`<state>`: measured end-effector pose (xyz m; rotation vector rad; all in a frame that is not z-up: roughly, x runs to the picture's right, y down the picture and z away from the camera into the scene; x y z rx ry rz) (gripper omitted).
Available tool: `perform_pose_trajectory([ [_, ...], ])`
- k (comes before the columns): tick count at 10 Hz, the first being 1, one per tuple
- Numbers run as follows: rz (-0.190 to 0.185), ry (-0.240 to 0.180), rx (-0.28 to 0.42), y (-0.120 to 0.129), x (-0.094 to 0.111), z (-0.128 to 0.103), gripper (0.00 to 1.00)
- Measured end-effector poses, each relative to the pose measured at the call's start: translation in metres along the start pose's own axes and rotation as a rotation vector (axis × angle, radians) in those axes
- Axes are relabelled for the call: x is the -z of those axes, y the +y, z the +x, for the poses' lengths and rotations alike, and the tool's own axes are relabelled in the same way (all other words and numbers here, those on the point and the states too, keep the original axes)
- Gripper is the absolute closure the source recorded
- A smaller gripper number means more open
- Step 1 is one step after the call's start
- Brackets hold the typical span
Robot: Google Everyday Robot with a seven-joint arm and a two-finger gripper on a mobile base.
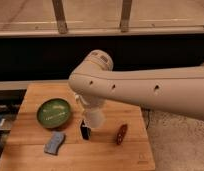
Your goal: Place the ceramic cup over the eraser
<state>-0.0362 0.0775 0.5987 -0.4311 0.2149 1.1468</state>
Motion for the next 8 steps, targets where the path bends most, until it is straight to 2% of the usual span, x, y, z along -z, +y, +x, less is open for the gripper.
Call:
perform_pose_trajectory([
  [4, -0.022, -0.006, 0.021, 0.009, -0.003, -0.003, 1.0],
  [8, -0.056, 0.002, 0.037, 0.016, -0.014, -0.005, 1.0],
])
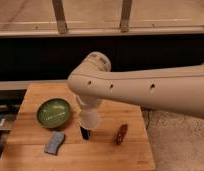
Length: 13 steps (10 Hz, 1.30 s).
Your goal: Place the ceramic cup over the eraser
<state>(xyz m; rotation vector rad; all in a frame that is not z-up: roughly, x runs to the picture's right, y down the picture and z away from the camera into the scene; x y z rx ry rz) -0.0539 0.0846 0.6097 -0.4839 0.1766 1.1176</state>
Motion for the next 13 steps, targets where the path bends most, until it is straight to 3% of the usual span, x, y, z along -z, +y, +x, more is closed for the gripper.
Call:
perform_pose_trajectory([
  [10, -0.076, 0.074, 0.027, 0.017, -0.048, 0.003, 1.0],
  [11, -0.073, 0.072, 0.026, 0.015, -0.048, 0.003, 0.98],
  [13, -0.074, 0.072, 0.027, 0.016, -0.048, 0.003, 0.82],
])
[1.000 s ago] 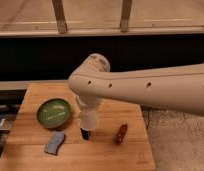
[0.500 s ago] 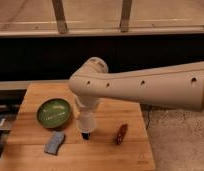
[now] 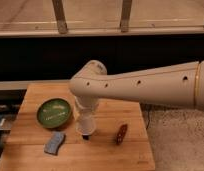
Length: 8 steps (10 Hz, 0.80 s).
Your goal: Place the ceramic cup over the eraser
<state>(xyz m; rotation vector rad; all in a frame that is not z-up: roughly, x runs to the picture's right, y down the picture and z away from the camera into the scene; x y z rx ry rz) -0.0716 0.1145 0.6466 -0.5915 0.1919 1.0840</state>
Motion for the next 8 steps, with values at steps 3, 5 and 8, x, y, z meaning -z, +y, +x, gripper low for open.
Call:
perform_pose_trajectory([
  [3, 0.001, 0.0, 0.001, -0.0002, -0.0001, -0.0001, 0.5],
  [5, 0.0, 0.0, 0.002, 0.0004, -0.0001, -0.0002, 0.29],
  [8, 0.0, 0.0, 0.002, 0.0005, -0.0002, -0.0001, 0.2],
])
